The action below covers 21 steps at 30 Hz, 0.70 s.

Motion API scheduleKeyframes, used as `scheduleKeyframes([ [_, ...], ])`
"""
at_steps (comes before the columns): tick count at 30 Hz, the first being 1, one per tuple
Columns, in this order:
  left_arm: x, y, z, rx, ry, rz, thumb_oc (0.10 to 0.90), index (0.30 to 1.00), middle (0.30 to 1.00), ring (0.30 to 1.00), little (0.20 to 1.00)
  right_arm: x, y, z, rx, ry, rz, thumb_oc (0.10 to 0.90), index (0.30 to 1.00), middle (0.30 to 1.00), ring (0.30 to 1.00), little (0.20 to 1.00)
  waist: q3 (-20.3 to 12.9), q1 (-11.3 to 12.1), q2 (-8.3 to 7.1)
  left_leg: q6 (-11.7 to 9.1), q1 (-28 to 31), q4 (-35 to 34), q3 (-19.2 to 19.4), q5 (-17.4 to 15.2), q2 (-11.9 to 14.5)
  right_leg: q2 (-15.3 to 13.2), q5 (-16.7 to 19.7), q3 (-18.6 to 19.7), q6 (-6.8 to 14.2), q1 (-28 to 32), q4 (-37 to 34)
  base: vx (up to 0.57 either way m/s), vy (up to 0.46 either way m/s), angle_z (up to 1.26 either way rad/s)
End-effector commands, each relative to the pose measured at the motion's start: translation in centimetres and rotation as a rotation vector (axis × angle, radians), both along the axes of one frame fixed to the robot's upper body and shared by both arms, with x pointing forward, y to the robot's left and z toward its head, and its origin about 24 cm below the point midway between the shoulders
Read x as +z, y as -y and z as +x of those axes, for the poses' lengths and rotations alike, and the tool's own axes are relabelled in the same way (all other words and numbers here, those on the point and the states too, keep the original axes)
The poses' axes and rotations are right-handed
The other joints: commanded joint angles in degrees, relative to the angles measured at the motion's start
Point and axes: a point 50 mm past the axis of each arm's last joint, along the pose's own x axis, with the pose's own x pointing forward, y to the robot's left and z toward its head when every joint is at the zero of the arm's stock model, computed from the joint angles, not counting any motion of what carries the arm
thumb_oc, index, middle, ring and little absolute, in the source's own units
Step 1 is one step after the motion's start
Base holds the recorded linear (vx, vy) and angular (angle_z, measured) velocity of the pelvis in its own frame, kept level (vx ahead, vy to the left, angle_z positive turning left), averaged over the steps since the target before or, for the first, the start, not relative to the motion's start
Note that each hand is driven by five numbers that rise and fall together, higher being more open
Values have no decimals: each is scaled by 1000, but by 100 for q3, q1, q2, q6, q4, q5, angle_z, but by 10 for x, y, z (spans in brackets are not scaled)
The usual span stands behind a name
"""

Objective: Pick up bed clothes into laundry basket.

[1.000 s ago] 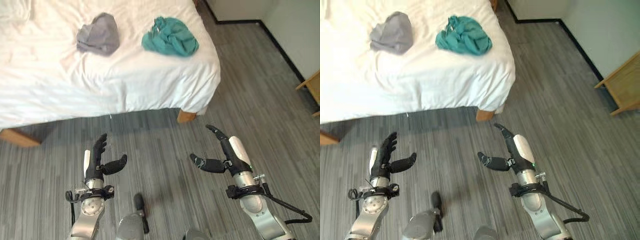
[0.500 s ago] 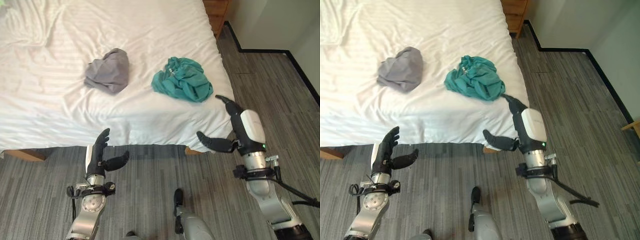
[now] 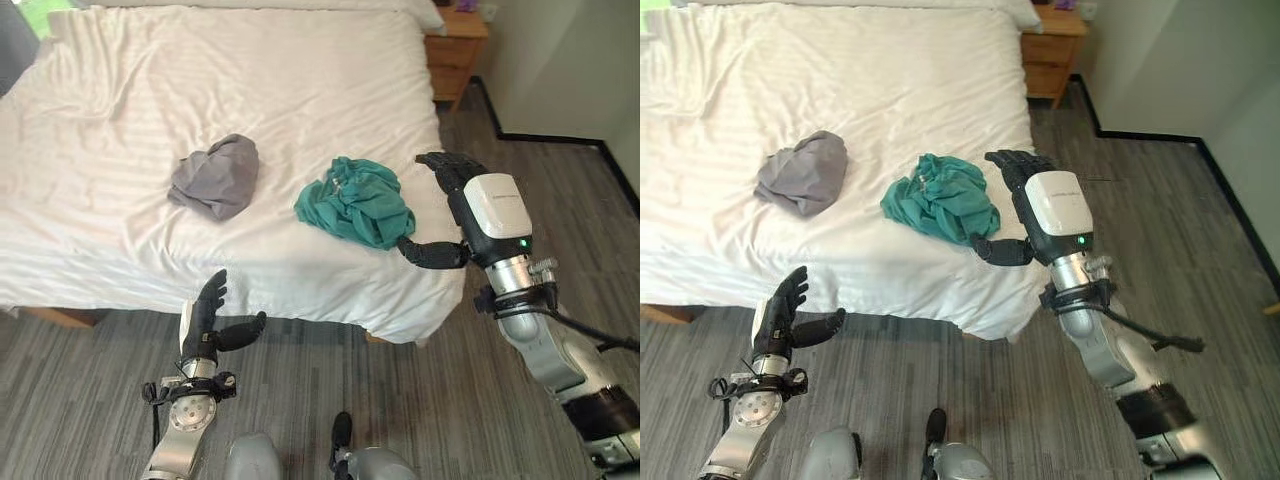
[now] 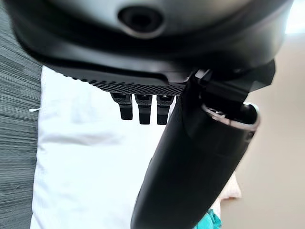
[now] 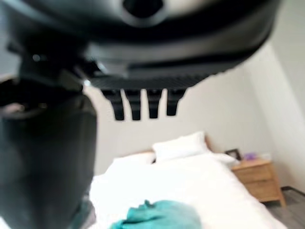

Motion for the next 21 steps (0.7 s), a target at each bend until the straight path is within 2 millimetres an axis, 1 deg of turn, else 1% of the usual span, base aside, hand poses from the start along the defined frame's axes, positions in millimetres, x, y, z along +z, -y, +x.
scheduleKeyframes([
  [1, 42, -6, 4, -63, 223, 27, 800, 900, 900, 900, 900, 48, 13, 26, -75, 118, -33, 800, 900, 900, 900, 900, -414, 557, 152, 154, -113, -1314, -315, 834, -163, -496, -983, 314, 986, 824, 25, 416, 54, -31],
  [2, 42, -6, 4, -60, 224, 26, 800, 900, 900, 900, 900, 48, 12, 27, -72, 120, -33, 800, 900, 900, 900, 900, -405, 542, 135, 150, -71, -1370, -304, 851, -183, -516, -1007, 315, 987, 838, 25, 369, 27, -70],
  [3, 41, -7, 5, -56, 222, 18, 800, 900, 900, 900, 900, 50, 17, 33, -103, 105, -39, 800, 900, 900, 900, 900, -393, 620, 126, 117, -174, -1439, -319, 868, -203, -511, -1100, 319, 986, 961, 25, 288, 64, -77],
  [4, 40, -11, 2, -45, 215, 16, 800, 900, 900, 900, 900, 49, 18, 36, -114, 87, -41, 800, 900, 900, 900, 900, -473, 666, 231, 118, -95, -1520, -309, 982, -178, -434, -1198, 341, 998, 1042, 25, 272, 64, -67],
  [6, 39, -12, 1, -44, 211, 13, 800, 900, 900, 900, 900, 52, 15, 37, -104, 94, -58, 800, 900, 900, 900, 900, -519, 705, 242, 116, -35, -1537, -319, 1050, -177, -418, -1225, 374, 985, 1091, 25, 250, 77, -16],
  [7, 38, -14, -2, -41, 202, 23, 800, 900, 900, 900, 900, 47, 10, 40, -94, 72, -58, 800, 900, 900, 900, 900, -572, 765, 204, 156, 68, -1550, -350, 1030, -227, -462, -1245, 452, 980, 1138, 25, 249, 76, -15],
  [8, 38, -14, -2, -40, 201, 23, 800, 900, 900, 900, 900, 47, 9, 41, -92, 72, -58, 800, 900, 900, 900, 900, -570, 768, 194, 159, 81, -1551, -333, 1023, -232, -473, -1249, 466, 983, 1143, 25, 326, 80, -21],
  [9, 35, -18, -3, -45, 174, 43, 800, 900, 900, 900, 900, 45, 7, 43, -88, 52, -77, 800, 900, 900, 900, 900, -599, 834, 97, 197, 175, -1554, -318, 975, -274, -536, -1235, 498, 994, 1197, 25, 238, 52, -14],
  [10, 35, -20, -3, -46, 168, 53, 800, 900, 900, 900, 900, 43, 4, 45, -84, 40, -83, 800, 900, 900, 900, 900, -593, 866, 51, 228, 205, -1560, -306, 938, -293, -572, -1214, 497, 1004, 1202, 25, 285, 62, -17],
  [12, 34, -22, -1, -61, 156, 76, 800, 900, 900, 900, 900, 27, 1, 50, -94, -24, -70, 800, 900, 900, 900, 900, -581, 937, -42, 284, 202, -1580, -272, 871, -359, -642, -1196, 486, 1057, 1177, 25, 134, 35, 2],
  [13, 34, -22, -1, -60, 156, 77, 800, 900, 900, 900, 900, 27, 1, 51, -92, -23, -68, 800, 900, 900, 900, 900, -587, 935, -57, 288, 195, -1579, -266, 868, -367, -652, -1200, 488, 1062, 1169, 25, 91, 17, 21],
  [14, 36, -23, 3, -76, 154, 92, 800, 900, 900, 900, 900, 11, 1, 56, -121, -94, -51, 800, 900, 900, 900, 900, -550, 1009, -129, 326, 135, -1588, -234, 836, -410, -711, -1159, 436, 1113, 1104, 36, 42, 4, 18],
  [15, 37, -24, 6, -85, 156, 106, 800, 900, 900, 900, 900, 3, 3, 59, -145, -128, -39, 800, 900, 900, 900, 900, -531, 1034, -145, 340, 98, -1588, -232, 822, -431, -732, -1150, 425, 1131, 1047, 49, 40, 4, 7],
  [16, 37, -25, 6, -84, 157, 107, 800, 900, 900, 900, 900, 3, 2, 59, -144, -127, -38, 800, 900, 900, 900, 900, -538, 1032, -156, 342, 85, -1588, -229, 821, -434, -736, -1154, 426, 1133, 1031, 53, 8, -2, 4],
  [17, 40, -25, 10, -93, 163, 123, 800, 900, 900, 900, 900, -6, 3, 61, -163, -167, -19, 800, 900, 900, 900, 900, -529, 1046, -170, 347, 17, -1588, -229, 816, -447, -754, -1149, 408, 1149, 957, 68, 16, -16, 12],
  [18, 44, -27, 16, -99, 178, 130, 800, 900, 900, 900, 900, -31, 10, 61, -214, -280, 14, 800, 900, 900, 900, 900, -490, 1102, -175, 348, -97, -1588, -229, 802, -473, -782, -1132, 354, 1176, 874, 61, 16, -17, 22],
  [19, 45, -28, 16, -99, 178, 131, 800, 900, 900, 900, 900, -31, 9, 61, -212, -279, 15, 800, 900, 900, 900, 900, -501, 1094, -186, 349, -111, -1588, -232, 802, -477, -785, -1134, 349, 1177, 861, 61, 2, -32, 24],
  [20, 47, -29, 18, -97, 188, 121, 800, 900, 900, 900, 900, -41, 12, 60, -234, -329, 28, 800, 900, 900, 900, 900, -499, 1110, -194, 348, -175, -1588, -242, 801, -496, -798, -1126, 319, 1190, 829, 39, 0, -23, 12],
  [21, 48, -31, 21, -94, 189, 110, 800, 900, 900, 900, 900, -53, 16, 59, -258, -386, 25, 568, 552, 552, 552, 552, -490, 1134, -185, 349, -211, -1588, -255, 800, -509, -806, -1112, 296, 1207, 797, 31, -2, -26, 6],
])
